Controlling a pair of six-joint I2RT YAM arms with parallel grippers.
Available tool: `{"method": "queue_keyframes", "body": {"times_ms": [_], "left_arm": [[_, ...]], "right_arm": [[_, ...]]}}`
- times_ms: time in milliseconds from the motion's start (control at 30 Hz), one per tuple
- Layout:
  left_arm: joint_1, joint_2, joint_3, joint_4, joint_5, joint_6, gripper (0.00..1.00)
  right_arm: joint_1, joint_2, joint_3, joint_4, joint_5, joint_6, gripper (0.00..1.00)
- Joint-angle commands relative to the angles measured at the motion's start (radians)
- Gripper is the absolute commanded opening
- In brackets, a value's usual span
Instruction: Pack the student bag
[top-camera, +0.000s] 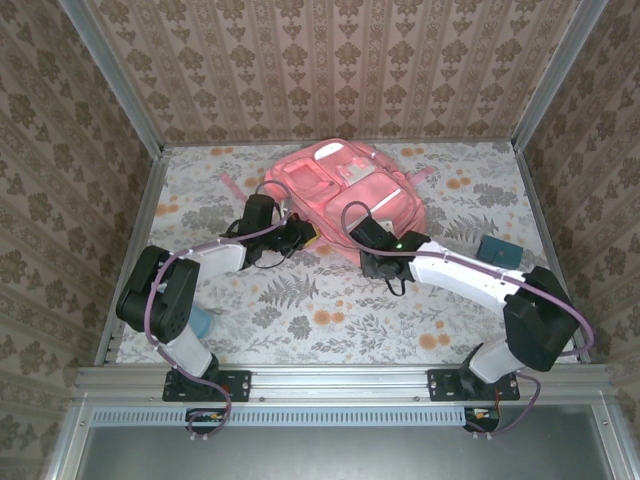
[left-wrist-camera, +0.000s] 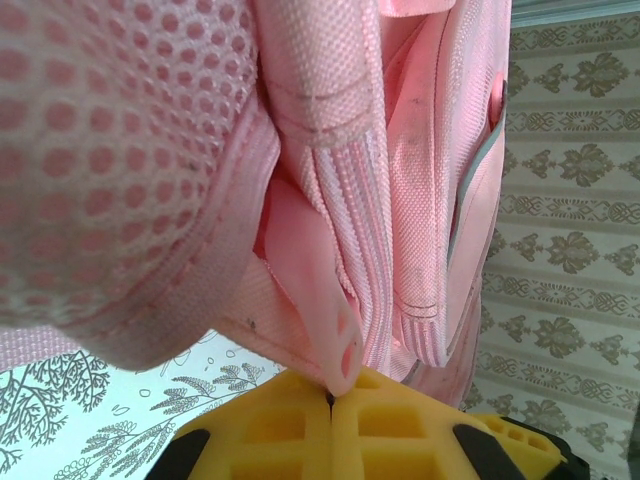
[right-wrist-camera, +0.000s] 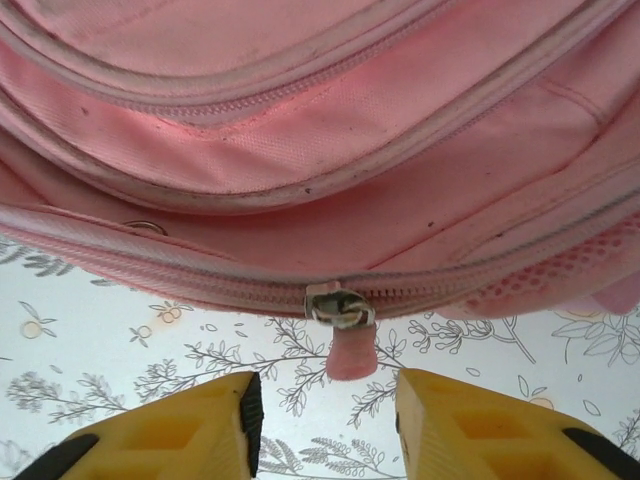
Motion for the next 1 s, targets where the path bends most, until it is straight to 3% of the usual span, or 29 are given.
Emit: {"method": "queue_keyframes", "body": {"times_ms": [0,167,500,633,800,900,967], "left_arm": [[0.006,-0.004,0.008,0.048,0.008,0.028,0.0],[0.006,-0.004,0.005,0.047,0.006,0.027,0.0],[0.061,-0.016,-0.016,0.031,0.005,0.044,0.0],[0.092,-0.018,-0.009,-0.017,0.001,0.094,0.0],[0.147,-0.01,-0.009,-0.04,0.009,0.124,0.0],[0.174,-0.017,-0.006,-0.053,0.015,0.138,0.0],[0.188,-0.039,-0.005,-0.082,0.013,0.151,0.05]], "right_arm": [[-0.014,0.041,0.044,-0.028,0.045,-0.02,0.36],[-0.019,0.082,0.048,-0.003,0.064,-0.03,0.31],[-0.022,0.06,0.041,-0.041,0.121,-0.039,0.05],[-0.038,0.015,0.017,-0.063,0.113,-0.065,0.04],[-0.071,-0.022,0.001,-0.028,-0.028,-0.089,0.04],[-0.065,-0.01,0.008,0.063,-0.257,-0.111,0.02],[-0.049,0.023,0.016,0.162,-0.4,-0.091,0.0]]}}
